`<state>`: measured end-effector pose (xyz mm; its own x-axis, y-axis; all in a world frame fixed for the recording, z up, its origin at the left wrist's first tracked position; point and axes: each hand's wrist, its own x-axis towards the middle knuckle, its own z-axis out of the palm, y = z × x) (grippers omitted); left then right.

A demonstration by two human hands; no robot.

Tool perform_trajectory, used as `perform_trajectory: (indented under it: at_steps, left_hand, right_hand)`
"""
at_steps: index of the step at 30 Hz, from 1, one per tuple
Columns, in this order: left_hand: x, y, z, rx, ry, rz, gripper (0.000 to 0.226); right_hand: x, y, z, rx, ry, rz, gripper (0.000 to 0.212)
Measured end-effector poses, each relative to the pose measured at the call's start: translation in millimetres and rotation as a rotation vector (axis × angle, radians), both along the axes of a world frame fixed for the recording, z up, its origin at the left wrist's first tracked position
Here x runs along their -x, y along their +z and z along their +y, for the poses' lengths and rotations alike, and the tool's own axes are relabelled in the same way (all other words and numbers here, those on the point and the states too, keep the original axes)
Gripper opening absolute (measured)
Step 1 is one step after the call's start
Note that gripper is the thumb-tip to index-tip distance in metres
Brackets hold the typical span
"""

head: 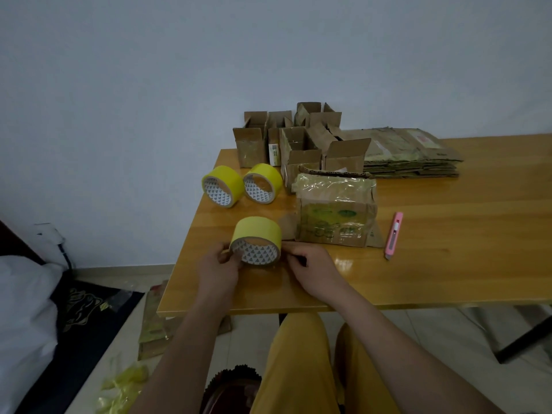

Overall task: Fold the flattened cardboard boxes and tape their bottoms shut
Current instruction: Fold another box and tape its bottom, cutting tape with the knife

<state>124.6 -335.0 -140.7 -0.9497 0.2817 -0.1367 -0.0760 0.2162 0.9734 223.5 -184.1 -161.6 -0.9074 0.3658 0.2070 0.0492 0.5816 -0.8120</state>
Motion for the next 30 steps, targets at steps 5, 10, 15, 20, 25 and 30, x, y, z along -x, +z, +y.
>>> perform_trajectory:
  at_steps: [5,10,15,20,25,30]
  left_hand:
    - [-7.7,1.0,11.2,-0.172,0.135,-0.109,0.031]
    - [-7.4,1.5,8.1,-0.272,0.127,-0.193,0.031]
    - [-5.0,1.0,6.0,-0.266,0.145,-0.221,0.025]
    - [-4.3,2.1,12.8,-0.126,0.131,-0.024,0.033]
    - [-5.3,7.2,12.8,-0.213,0.122,-0.154,0.040]
    - [-6.4,5.9,12.9,-0.276,0.157,-0.194,0.038]
  right_hand:
    - [-3.0,-0.4,-2.1,0.047,0.014,0.002,0.037]
    - [-1.5,0.7,-1.9,0.110,0.010,-0.006,0.035]
    - [0.7,4.8,-2.4,0.112,0.028,-0.066,0.038]
    - [-3.3,3.1,-1.0,0.100,0.020,-0.067,0.037]
    - [-5.3,5.7,-3.2,0.095,0.053,-0.072,0.041]
    - [-3.4,7.4,-3.8,0.050,0.025,-0.065,0.040]
